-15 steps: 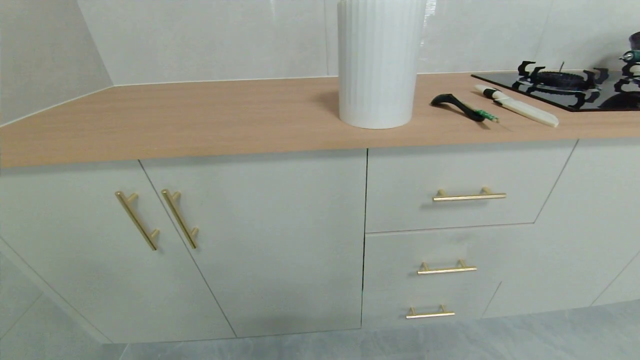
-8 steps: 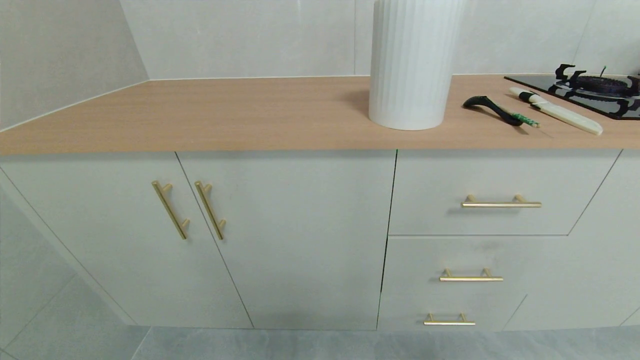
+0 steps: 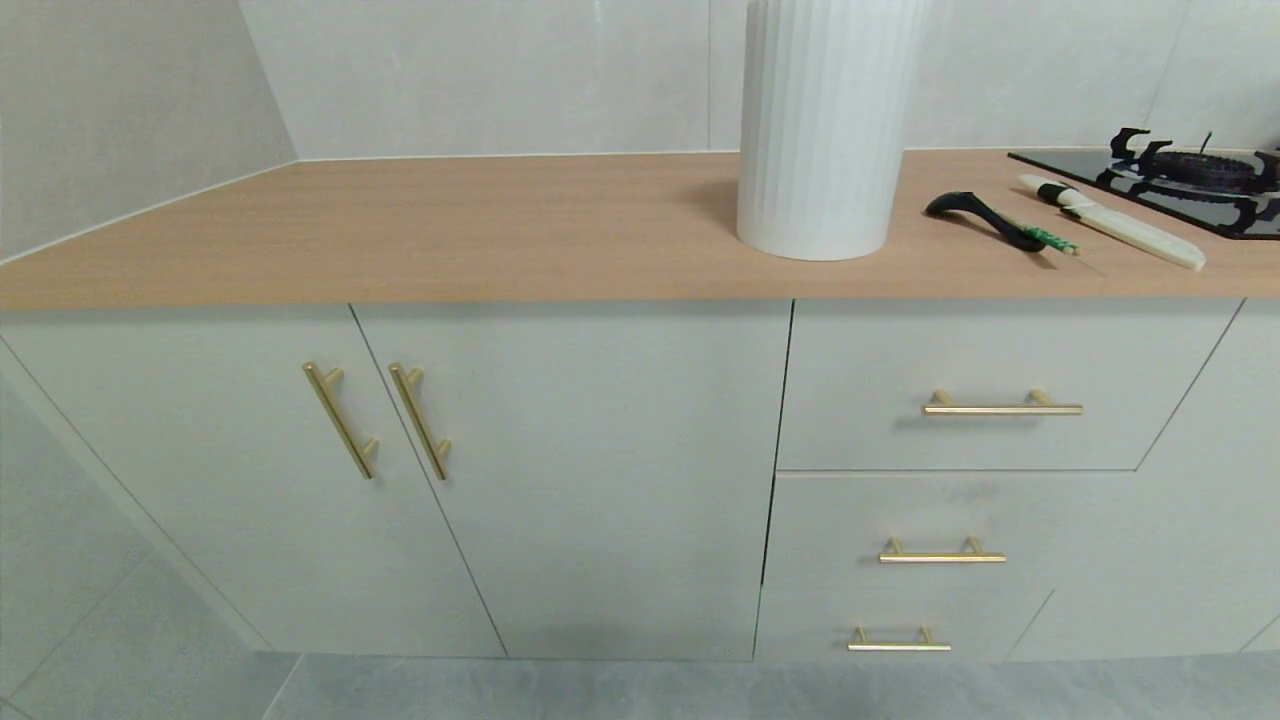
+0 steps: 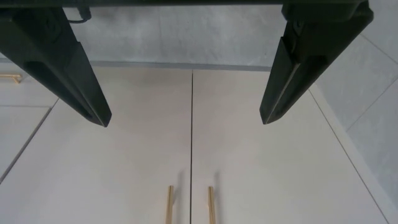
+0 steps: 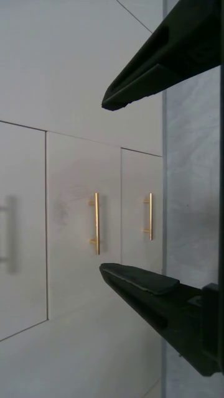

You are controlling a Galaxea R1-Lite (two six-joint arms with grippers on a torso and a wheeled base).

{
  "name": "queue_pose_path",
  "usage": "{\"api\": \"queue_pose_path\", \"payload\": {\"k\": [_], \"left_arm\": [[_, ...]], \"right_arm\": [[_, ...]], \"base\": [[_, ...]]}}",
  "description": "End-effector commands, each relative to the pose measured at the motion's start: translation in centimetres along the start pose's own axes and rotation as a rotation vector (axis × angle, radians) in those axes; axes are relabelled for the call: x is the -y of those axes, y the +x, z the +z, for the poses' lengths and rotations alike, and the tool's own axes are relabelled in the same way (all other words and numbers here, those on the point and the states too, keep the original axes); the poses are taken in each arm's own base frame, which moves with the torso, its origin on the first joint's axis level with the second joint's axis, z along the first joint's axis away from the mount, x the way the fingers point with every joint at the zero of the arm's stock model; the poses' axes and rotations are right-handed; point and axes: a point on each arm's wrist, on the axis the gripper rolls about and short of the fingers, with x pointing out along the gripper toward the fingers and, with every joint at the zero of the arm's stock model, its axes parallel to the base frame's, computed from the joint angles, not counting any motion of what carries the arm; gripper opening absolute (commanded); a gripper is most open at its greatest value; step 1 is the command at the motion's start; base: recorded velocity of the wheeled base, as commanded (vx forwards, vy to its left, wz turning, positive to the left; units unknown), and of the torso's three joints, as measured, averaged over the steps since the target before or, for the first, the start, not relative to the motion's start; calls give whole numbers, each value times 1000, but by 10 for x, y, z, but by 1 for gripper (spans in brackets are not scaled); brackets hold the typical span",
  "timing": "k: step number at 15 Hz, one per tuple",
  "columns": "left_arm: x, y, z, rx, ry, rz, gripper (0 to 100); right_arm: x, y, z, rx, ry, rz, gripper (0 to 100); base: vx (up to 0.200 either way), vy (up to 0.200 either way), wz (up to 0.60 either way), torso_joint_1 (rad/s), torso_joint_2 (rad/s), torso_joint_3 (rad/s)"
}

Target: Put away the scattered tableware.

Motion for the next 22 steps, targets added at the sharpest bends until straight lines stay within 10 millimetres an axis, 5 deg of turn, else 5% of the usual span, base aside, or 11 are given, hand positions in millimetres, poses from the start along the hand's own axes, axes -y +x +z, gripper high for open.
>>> {"api": "queue_pose_path", "payload": {"k": [1, 3, 5, 9, 14, 18, 22], "left_arm": [[0, 0, 0, -1, -1, -1, 100], [0, 0, 0, -1, -1, 1, 100], [0, 0, 0, -3, -1, 1, 100], [0, 0, 0, 0, -1, 1, 100], [0, 0, 0, 0, -1, 1, 100], [0, 0, 0, -1, -1, 1, 100], [0, 0, 0, -1, -1, 1, 100]], "right_arm": [[0, 0, 0, 1, -1, 1, 100], [0, -1, 9, 16, 4, 10, 100], [1, -3, 72, 82, 90, 49, 100], [-3, 53, 106, -178, 27, 102, 100], [-16, 137, 104, -511, -57, 159, 100], [-30, 213, 58, -787, -78, 177, 100], [-33, 271, 9, -797, -70, 148, 100]], "base": [[0, 0, 0, 0, 0, 0], [0, 0, 0, 0, 0, 0], [0, 0, 0, 0, 0, 0], [0, 0, 0, 0, 0, 0], [0, 0, 0, 0, 0, 0], [0, 0, 0, 0, 0, 0], [0, 0, 0, 0, 0, 0]]}}
